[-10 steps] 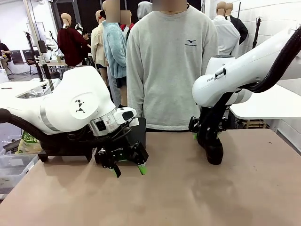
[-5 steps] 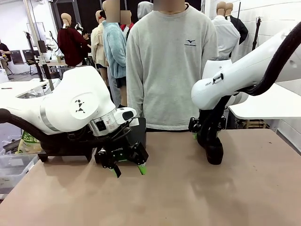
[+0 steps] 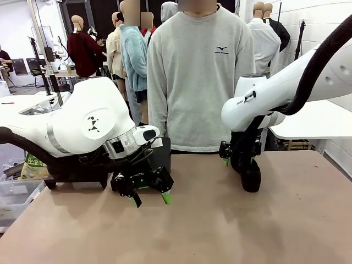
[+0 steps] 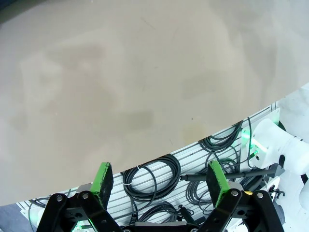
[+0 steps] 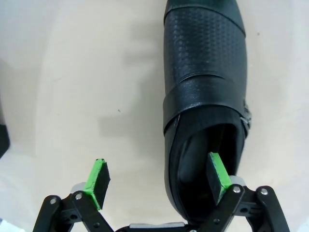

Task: Organize the shoes by placing them on the stand.
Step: Pick up one Shoe and place it in the middle of the table.

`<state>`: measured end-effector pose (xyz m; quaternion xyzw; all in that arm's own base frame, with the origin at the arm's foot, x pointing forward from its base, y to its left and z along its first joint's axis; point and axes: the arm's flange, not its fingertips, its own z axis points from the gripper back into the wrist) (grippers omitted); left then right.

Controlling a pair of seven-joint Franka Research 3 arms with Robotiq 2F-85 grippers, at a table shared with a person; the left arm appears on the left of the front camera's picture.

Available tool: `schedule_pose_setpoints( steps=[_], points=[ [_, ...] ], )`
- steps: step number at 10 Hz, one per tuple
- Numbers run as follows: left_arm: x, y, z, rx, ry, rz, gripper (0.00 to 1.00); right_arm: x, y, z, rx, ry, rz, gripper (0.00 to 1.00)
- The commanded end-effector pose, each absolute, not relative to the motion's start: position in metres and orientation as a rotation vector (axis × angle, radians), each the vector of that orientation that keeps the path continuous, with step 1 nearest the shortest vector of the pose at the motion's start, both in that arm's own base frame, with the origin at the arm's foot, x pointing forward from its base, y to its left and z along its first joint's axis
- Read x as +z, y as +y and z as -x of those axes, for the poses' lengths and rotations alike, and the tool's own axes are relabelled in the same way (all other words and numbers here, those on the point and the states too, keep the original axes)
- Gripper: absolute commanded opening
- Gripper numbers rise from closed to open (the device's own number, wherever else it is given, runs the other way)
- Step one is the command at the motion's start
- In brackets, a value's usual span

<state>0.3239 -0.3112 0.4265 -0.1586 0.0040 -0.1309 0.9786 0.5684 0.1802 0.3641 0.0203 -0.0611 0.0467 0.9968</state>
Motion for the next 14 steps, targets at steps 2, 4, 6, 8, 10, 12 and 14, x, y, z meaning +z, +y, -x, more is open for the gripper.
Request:
schedule_pose_setpoints(
  steps=[2,4,6,8,10,12,14],
  points=[
    [0.426,-0.31,-0.324,-0.264,0.011,0.334,1.0,0.353,0.188,-0.576,0.098,-0.086,-0.049,1.0],
    [0.426,-0.31,-0.324,-0.264,0.011,0.334,1.0,0.35,0.191,-0.578,0.096,-0.096,-0.03,0.77],
    [0.426,-0.31,-0.324,-0.264,0.011,0.334,1.0,0.35,0.19,-0.577,0.091,-0.095,-0.016,0.41],
    [0.426,-0.31,-0.324,-0.264,0.011,0.334,1.0,0.348,0.188,-0.58,0.078,-0.091,0.004,0.05],
    [0.426,-0.31,-0.324,-0.264,0.011,0.334,1.0,0.343,0.185,-0.586,0.063,-0.071,0.015,0.0],
    [0.426,-0.31,-0.324,-0.264,0.011,0.334,1.0,0.342,0.184,-0.588,0.052,-0.06,0.012,0.0],
    [0.426,-0.31,-0.324,-0.264,0.011,0.334,1.0,0.343,0.182,-0.588,0.041,-0.052,0.011,0.0]
  ],
)
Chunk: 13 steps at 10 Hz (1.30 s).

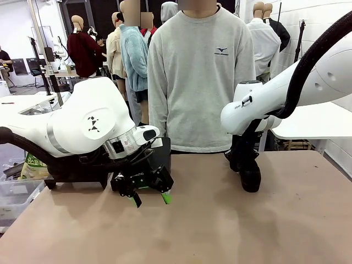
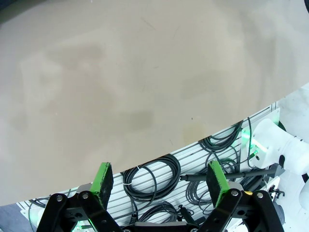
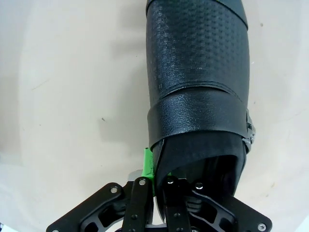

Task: Organize the shoes by placing them on the stand.
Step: Pick up one Shoe and place it in the middle of the table.

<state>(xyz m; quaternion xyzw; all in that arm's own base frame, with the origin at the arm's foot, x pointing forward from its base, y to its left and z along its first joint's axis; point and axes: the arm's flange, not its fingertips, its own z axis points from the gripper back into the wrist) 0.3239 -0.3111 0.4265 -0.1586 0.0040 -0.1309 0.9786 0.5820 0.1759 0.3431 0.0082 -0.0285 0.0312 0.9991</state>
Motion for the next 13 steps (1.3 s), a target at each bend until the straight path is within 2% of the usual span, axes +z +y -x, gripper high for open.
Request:
schedule_pose_setpoints(
  steps=[1,3,5,8,11,13],
  points=[
    [0.426,-0.31,-0.324,-0.264,0.011,0.334,1.0,0.352,0.185,-0.585,0.03,-0.018,0.006,0.0],
    [0.426,-0.31,-0.324,-0.264,0.011,0.334,1.0,0.395,0.2,-0.553,-0.039,0.016,-0.009,0.0],
    [0.426,-0.31,-0.324,-0.264,0.011,0.334,1.0,0.431,0.23,-0.489,-0.086,-0.018,0.027,0.0],
    [0.426,-0.31,-0.324,-0.264,0.011,0.334,1.0,0.423,0.278,-0.415,-0.031,0.046,0.051,0.0],
    [0.426,-0.31,-0.324,-0.264,0.011,0.334,1.0,0.399,0.288,-0.393,0.018,0.182,0.061,0.0],
    [0.426,-0.31,-0.324,-0.264,0.011,0.334,1.0,0.39,0.288,-0.381,0.053,0.181,0.036,0.0]
  ],
)
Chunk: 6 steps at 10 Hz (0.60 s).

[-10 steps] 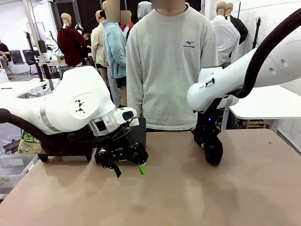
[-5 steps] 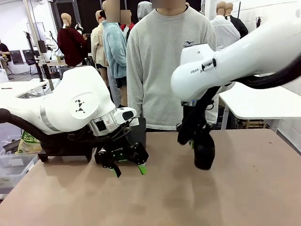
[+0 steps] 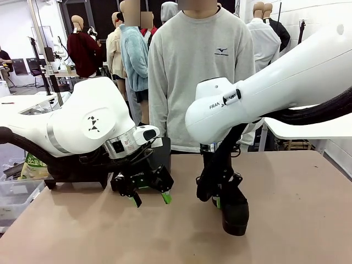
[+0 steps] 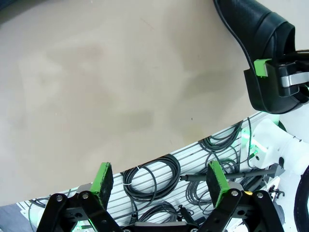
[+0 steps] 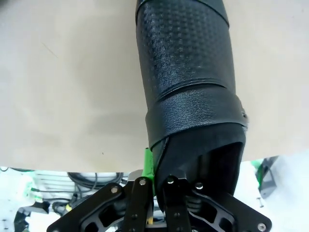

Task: Organize the shoes by placing them on the stand.
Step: Pick up one Shoe and place it in the middle of the table.

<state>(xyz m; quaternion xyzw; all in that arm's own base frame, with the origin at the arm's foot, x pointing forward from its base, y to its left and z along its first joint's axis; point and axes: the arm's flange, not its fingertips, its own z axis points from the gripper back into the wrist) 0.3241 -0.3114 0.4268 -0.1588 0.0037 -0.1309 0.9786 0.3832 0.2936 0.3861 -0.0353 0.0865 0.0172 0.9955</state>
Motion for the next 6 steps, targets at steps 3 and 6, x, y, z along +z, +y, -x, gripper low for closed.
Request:
schedule_pose_setpoints(
  steps=[3,6],
  points=[
    [0.426,-0.31,-0.324,-0.264,0.011,0.334,1.0,0.371,0.286,-0.383,0.061,0.295,-0.004,0.0],
    [0.426,-0.31,-0.324,-0.264,0.011,0.334,1.0,0.365,0.284,-0.388,0.067,0.334,-0.02,0.33]
  ],
)
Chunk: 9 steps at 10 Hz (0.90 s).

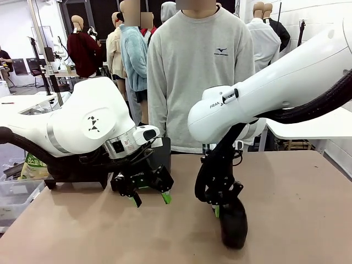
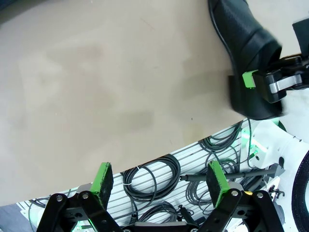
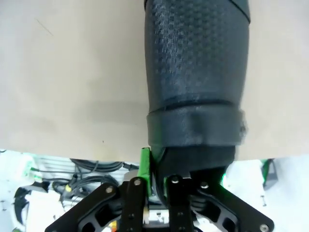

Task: Organize the shoes by placing them on the stand.
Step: Pick up one Shoe and place it in the middle of the table.

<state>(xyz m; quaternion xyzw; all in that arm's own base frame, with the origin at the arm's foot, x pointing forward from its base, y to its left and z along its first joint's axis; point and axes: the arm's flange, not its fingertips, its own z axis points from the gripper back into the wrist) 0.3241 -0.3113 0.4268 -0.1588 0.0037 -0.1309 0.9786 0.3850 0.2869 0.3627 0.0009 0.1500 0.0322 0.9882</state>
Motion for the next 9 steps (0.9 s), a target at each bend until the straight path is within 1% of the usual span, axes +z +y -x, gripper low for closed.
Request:
schedule_pose_setpoints(
  steps=[1,3,4,5,9],
  points=[
    [0.426,-0.31,-0.324,-0.264,0.011,0.334,1.0,0.363,0.281,-0.389,0.069,0.347,-0.044,0.51],
    [0.426,-0.31,-0.324,-0.264,0.011,0.334,1.0,0.366,0.278,-0.392,0.071,0.34,-0.058,0.88],
    [0.426,-0.31,-0.324,-0.264,0.011,0.334,1.0,0.373,0.275,-0.392,0.063,0.304,-0.063,1.0],
    [0.426,-0.31,-0.324,-0.264,0.011,0.334,1.0,0.379,0.27,-0.392,0.043,0.269,-0.074,1.0],
    [0.426,-0.31,-0.324,-0.264,0.011,0.334,1.0,0.381,0.265,-0.39,0.066,0.237,-0.124,1.0]
  ],
)
